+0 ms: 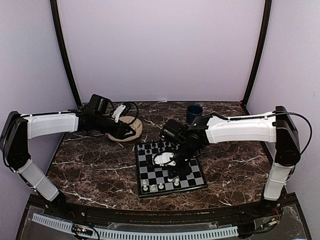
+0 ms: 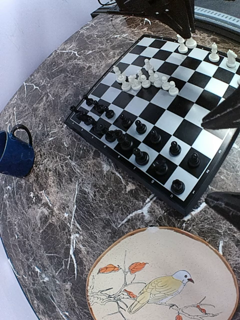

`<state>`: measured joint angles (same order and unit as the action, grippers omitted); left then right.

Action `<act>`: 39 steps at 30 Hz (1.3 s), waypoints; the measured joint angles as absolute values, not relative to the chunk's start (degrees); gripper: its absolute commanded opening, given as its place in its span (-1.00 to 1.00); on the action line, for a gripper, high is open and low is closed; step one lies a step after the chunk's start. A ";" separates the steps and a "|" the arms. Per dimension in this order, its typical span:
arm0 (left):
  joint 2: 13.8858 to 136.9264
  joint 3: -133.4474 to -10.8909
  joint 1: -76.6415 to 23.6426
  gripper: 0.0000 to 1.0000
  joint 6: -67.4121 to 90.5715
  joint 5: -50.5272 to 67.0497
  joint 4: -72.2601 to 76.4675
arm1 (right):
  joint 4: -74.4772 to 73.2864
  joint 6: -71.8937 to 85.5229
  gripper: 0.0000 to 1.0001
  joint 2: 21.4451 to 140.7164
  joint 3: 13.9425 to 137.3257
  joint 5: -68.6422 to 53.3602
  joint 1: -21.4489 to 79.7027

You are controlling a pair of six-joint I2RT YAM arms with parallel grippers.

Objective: Set up the chess pieces on the board
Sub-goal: Place the queen at d1.

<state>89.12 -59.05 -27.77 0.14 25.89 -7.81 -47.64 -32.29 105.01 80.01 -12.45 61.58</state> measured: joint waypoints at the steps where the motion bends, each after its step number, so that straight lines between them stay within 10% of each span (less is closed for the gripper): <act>1: 89.12 -59.05 -27.77 -0.10 0.14 25.89 -7.81 | -47.64 -32.32 -0.90 105.30 80.03 -12.71 61.63; 27: 89.12 -59.05 -27.77 -0.10 0.01 25.82 -7.84 | -48.03 -32.67 -0.85 108.92 80.38 -14.00 63.29; 39: 89.12 -59.05 -27.77 -0.10 -0.01 25.82 -7.84 | -47.57 -32.36 -0.50 109.14 80.38 -12.88 63.40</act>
<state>89.12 -59.05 -27.77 -0.01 25.82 -7.84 -47.57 -32.36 109.14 80.38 -12.88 63.40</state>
